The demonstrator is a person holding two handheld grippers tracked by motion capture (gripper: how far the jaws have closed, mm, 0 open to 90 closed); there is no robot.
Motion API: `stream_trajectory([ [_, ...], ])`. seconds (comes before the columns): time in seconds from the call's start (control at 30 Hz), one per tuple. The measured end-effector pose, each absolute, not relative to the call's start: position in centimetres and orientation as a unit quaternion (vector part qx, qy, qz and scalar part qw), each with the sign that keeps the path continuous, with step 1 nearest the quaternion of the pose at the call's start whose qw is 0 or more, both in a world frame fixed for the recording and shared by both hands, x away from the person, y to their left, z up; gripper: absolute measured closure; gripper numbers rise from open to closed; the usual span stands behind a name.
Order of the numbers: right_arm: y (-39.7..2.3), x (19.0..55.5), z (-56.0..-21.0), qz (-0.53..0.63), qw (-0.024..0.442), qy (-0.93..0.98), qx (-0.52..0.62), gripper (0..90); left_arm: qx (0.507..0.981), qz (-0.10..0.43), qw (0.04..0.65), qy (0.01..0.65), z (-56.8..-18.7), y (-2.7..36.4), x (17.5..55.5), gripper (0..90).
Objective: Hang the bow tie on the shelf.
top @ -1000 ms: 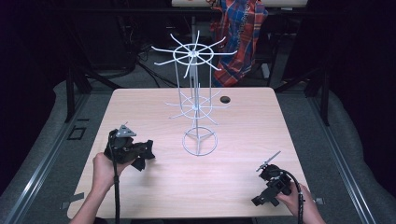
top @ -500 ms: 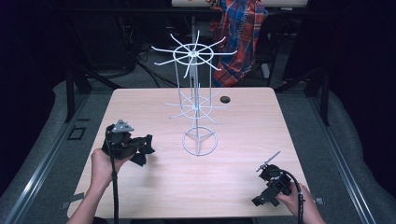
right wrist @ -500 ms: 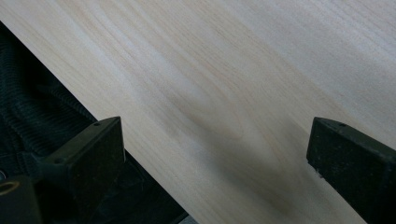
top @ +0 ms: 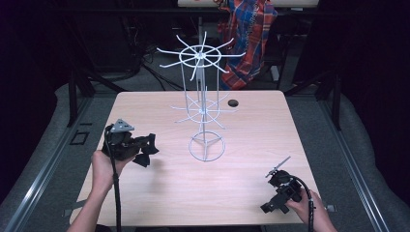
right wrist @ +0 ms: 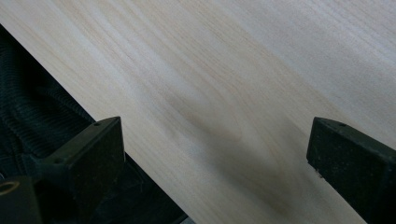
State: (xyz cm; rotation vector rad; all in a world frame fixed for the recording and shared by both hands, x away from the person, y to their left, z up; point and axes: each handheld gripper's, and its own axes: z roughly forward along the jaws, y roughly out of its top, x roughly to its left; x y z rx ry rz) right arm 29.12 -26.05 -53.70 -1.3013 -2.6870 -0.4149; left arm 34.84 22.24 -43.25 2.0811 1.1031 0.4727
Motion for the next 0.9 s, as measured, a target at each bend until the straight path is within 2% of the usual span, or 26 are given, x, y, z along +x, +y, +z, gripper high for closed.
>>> stream_trajectory([
  [0.9,-26.1,29.2,-53.6,-0.13,0.063,-0.893,-0.425,3.8,0.797,0.191,0.383,0.426,-41.6,21.4,37.0,81.7],
])
